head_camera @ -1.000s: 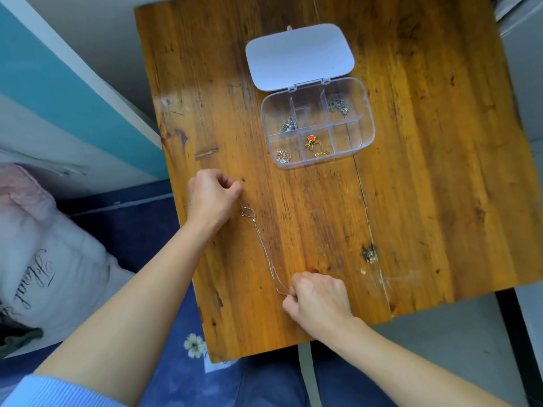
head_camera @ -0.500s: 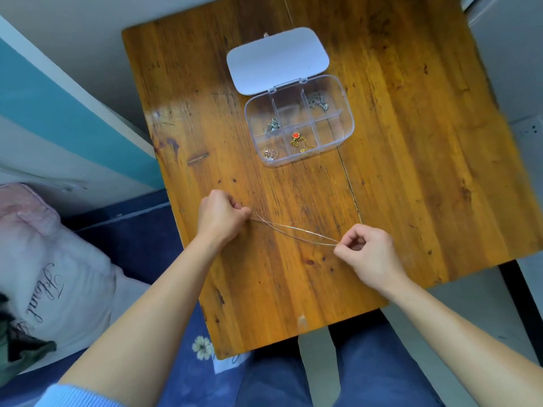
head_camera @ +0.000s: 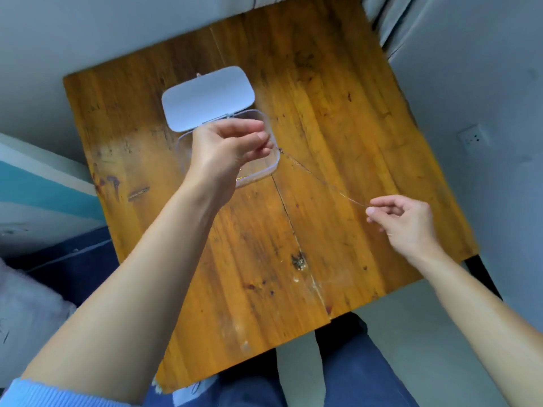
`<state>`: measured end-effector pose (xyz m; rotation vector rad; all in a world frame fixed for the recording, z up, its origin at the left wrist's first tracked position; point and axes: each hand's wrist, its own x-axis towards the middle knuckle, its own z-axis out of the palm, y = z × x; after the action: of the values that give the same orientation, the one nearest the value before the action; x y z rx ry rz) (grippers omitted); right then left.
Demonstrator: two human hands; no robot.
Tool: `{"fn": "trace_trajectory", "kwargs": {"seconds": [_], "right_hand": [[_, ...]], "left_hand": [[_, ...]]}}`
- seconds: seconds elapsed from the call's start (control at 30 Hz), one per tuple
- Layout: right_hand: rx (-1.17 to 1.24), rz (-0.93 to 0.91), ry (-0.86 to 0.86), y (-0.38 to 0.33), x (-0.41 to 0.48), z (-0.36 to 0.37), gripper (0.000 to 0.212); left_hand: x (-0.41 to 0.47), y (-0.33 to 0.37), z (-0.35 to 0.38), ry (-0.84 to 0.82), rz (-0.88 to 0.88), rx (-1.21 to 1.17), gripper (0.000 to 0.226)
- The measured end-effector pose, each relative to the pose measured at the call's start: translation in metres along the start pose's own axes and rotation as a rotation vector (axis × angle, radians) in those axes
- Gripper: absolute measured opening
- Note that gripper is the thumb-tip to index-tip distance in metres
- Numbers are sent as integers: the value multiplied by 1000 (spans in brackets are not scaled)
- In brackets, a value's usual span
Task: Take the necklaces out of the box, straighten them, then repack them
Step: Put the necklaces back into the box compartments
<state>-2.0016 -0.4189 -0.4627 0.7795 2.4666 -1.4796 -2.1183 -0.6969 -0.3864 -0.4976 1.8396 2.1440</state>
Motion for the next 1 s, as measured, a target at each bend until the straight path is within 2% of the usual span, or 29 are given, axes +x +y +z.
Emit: {"fn": "trace_trajectory", "kwargs": {"seconds": [0.2,0.4,0.53,0.67,0.83,1.0], "right_hand": [[-80,57,50,30,27,-61,12],[-296,73,128,63,42,-92,9],[-372,-4,78,85,49,-94,8],[-406,-64,61,100,49,-93,3],[-375,-101,31,103,49,-100,8],[-347,-159,21,77,63,-103,14]], "left_hand": [[46,7,109,-75,94,352,13],[89,-29,203,-14,70,549,30],[117,-64,246,16,84,722,35],[130,-91,266,-6,222,953,31],[140,-105,262,-85,419,1185,25],[136,-94,234,39,442,1160,19]]}}
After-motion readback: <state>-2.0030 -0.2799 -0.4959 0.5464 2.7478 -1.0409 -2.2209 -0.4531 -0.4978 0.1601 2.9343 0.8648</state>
